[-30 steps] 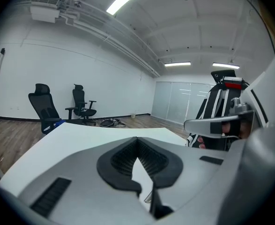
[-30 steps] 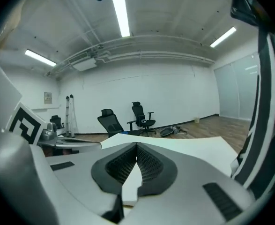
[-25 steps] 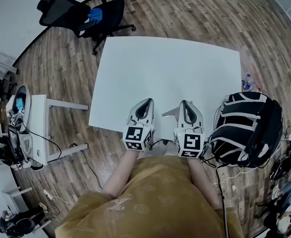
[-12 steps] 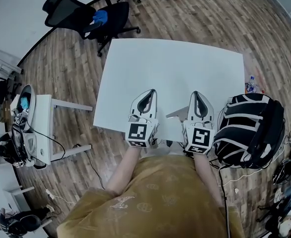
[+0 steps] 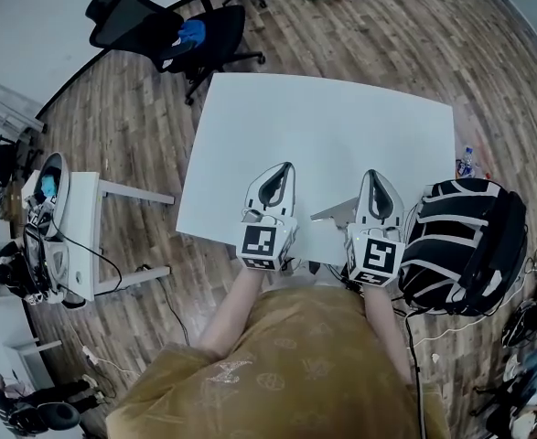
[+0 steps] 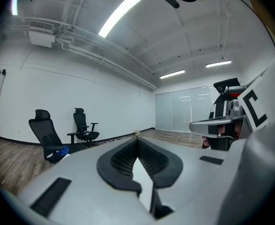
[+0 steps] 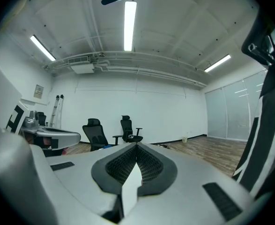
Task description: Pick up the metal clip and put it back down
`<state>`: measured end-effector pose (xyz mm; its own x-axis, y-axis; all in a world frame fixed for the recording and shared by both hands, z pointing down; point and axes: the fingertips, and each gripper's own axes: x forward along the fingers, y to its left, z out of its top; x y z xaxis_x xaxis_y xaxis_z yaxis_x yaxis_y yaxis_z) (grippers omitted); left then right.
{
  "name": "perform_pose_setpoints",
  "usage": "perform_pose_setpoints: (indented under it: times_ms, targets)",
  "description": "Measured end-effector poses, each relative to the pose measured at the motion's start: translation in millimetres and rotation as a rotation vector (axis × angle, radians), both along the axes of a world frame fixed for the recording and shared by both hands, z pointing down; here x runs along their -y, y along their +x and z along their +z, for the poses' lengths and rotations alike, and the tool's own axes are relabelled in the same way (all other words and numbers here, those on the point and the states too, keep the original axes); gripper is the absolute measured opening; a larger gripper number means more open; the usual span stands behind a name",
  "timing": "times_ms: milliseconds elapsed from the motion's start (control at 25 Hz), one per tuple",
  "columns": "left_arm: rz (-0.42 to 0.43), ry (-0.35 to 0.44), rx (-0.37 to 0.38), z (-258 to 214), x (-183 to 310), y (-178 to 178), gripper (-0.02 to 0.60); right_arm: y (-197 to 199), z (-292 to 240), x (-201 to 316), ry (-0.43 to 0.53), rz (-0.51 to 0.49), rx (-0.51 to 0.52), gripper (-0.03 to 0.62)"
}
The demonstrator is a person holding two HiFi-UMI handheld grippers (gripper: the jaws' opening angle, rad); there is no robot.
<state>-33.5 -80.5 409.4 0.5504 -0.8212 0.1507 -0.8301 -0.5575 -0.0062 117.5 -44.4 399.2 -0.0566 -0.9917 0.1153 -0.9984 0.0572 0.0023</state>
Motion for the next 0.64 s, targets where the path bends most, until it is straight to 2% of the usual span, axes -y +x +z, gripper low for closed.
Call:
perform_pose_setpoints:
  times_ms: [640]
  targets:
    - [-0.007, 0.013, -0.007, -4.5, 4.2, -1.9, 0.006, 5.8, 2.9, -3.0, -0.002, 0.006, -0.011, 0.009]
